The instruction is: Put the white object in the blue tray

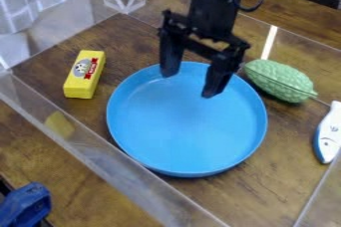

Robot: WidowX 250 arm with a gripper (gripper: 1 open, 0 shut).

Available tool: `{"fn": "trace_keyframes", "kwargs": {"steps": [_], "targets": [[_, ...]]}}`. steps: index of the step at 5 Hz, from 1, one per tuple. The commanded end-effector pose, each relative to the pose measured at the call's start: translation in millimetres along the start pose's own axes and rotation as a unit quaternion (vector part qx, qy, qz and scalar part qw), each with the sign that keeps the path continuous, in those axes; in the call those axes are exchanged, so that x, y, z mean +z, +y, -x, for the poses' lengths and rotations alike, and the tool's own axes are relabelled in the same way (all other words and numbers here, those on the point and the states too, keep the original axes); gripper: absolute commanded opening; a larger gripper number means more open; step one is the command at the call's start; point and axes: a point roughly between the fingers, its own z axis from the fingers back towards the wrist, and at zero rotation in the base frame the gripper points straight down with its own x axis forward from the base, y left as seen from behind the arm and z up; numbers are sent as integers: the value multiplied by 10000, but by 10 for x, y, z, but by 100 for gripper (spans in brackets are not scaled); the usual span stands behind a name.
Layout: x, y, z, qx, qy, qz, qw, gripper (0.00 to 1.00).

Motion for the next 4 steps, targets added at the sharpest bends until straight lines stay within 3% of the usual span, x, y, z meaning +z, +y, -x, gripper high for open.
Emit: {"fn": "trace_keyframes", "kwargs": {"steps": [1,4], "targets": [[206,-82,-55,40,-260,-8,9997,100],[129,-106,-103,232,-121,0,9997,100]]}}
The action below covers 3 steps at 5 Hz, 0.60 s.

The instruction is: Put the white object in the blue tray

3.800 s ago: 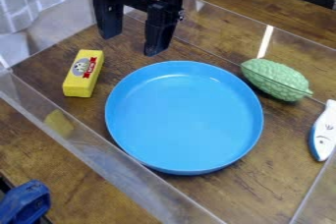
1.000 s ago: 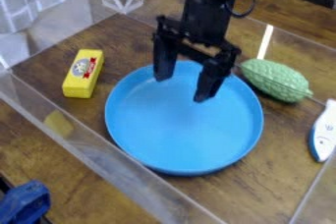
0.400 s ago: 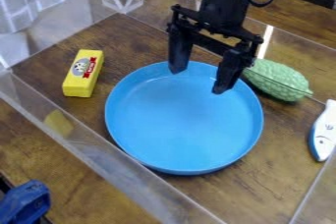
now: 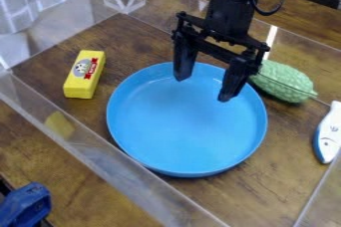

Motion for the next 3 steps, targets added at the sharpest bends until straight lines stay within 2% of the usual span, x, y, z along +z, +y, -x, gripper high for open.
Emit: {"fn": "trace_keyframes", "kwargs": {"steps": [1,2,3], "targets": [[168,-54,-47,-42,-267,30,9996,100],[113,-125,-127,-161,-222,49,9996,100],[53,-282,-290,-376,-310,96,9988,100]]}}
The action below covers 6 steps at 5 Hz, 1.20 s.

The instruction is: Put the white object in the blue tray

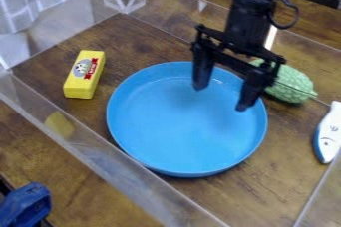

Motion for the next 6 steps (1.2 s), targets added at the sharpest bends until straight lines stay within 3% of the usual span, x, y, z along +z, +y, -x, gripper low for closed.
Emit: {"fn": "trace_keyframes", "kwargs": {"steps": [1,2,4,6], "targets": [[235,-248,-210,-295,-550,70,9980,100],[255,-415,-356,-495,-736,56,9960,100],[186,-591,-464,-757,-885,62,9932,100],[30,-636,-568,-772,-801,39,9938,100]]}}
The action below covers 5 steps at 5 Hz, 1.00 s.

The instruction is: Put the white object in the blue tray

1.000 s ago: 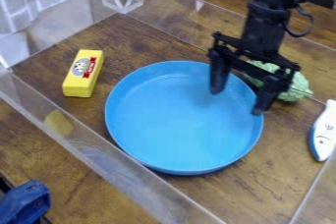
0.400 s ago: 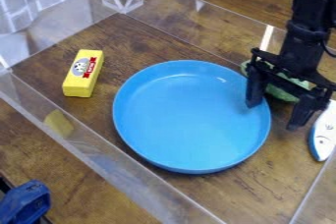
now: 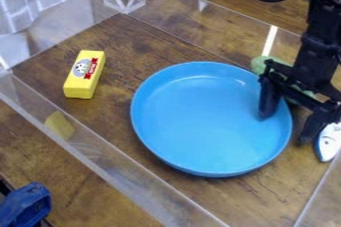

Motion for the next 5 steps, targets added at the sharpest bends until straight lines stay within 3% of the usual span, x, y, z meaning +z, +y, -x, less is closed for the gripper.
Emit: {"fn": "trace_keyframes", "kwargs": {"steps": [1,5], "targets": [[130,-78,-82,-110,-227,-17,9997,0],[207,-156,-19,-330,-84,1,9994,0]]}}
